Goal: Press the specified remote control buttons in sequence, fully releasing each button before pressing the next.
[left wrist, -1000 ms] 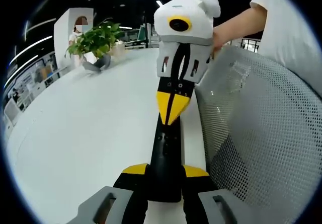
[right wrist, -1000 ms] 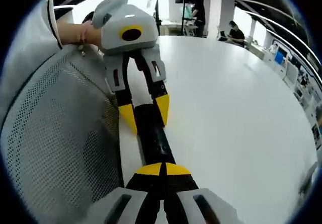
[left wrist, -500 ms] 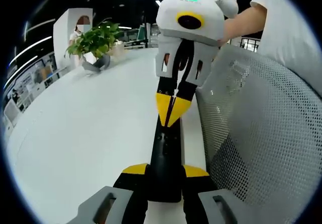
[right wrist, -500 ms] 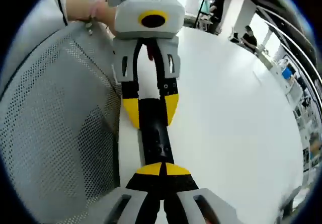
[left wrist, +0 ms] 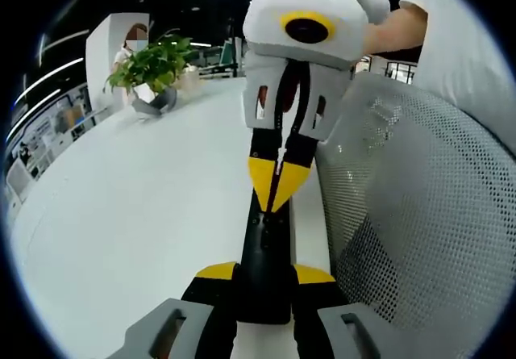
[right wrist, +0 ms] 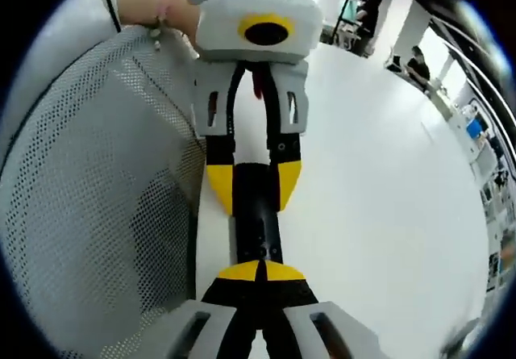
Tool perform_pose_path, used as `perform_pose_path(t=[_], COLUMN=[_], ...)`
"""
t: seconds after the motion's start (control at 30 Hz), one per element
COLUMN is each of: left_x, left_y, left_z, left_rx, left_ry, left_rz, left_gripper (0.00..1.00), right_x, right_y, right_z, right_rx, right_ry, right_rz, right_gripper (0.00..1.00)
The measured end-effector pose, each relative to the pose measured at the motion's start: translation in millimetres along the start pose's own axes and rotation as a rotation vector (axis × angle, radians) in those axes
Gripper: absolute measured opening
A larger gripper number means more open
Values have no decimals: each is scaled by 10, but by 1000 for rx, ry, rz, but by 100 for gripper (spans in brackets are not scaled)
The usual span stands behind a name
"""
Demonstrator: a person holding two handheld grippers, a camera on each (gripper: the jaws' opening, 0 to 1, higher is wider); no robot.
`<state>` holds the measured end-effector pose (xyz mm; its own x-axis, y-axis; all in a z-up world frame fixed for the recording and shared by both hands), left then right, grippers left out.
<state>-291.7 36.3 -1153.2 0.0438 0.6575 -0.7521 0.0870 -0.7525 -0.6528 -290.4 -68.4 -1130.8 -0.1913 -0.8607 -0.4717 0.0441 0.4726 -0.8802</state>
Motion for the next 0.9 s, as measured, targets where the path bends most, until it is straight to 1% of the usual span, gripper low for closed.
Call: perform_pose_path(t=[0.07, 0.1, 0.13, 0.17, 0.2, 0.27, 0.3, 0.37, 0.43, 0.47, 0.53, 0.63, 0.7, 0.83, 0.9], left_x=[1, 2, 2, 2, 1, 1, 2, 1, 1, 1, -1, -1, -4, -3, -1], left_y=[2, 2, 2, 2, 2, 2, 3, 3, 1, 1, 1, -2, -3, -7, -8], left_z=[-1, -1, -2, -1, -1, 0, 0, 0, 2, 2, 3, 4, 4, 5, 5], left_rx=[0, 0, 1, 1, 1, 0, 0, 1, 1, 1, 1, 2, 4, 4, 4], left_ry=[0, -1, -1, -1, -1, -1, -1, 2, 2, 2, 4, 5, 7, 6, 5], left_rz=[0, 0, 0, 0, 0, -1, -1, -1, -2, -3, -3, -4, -9, -9, -10], left_gripper=[24, 24, 24, 24, 24, 24, 24, 24, 24, 24, 24, 24, 24, 24, 24], right_x=[5, 11, 11, 18, 20, 34, 33, 26, 1, -8, -21, -22, -23, -58, -60], right_y=[-1, -1, -2, -3, -3, -6, -7, -17, -8, 15, 21, 23, 25, 44, 65], right_z=[8, 12, 8, 4, -6, -43, -54, -96, -131, -186, -174, -174, -174, -186, -207], right_rx=[1, 9, 13, 30, 44, 73, 96, 94, 67, 24, 53, 50, 25, 2, 17], right_ry=[51, 93, 106, 150, 170, 134, 84, 44, 61, 78, 52, 49, 37, 16, -19], right_rz=[14, 27, 32, 49, 61, 77, 82, 62, 65, 68, 63, 52, 38, 13, -2], right_gripper=[0, 0, 0, 0, 0, 0, 0, 0, 0, 0, 0, 0, 0, 0, 0])
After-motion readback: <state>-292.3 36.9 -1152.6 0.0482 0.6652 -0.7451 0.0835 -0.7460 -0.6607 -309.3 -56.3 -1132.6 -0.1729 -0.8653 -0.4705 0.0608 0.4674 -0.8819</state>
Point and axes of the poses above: the point that each gripper's makers call its tool centre point, and the gripper's own axes: y roughly forward along the fingers, z roughly to its right, x roughly out of its underside, the point moved 6 cm from there along -y, roughly backward along the fingers, and after that the axes turned 9 degrees about y, right-handed, at the moved point
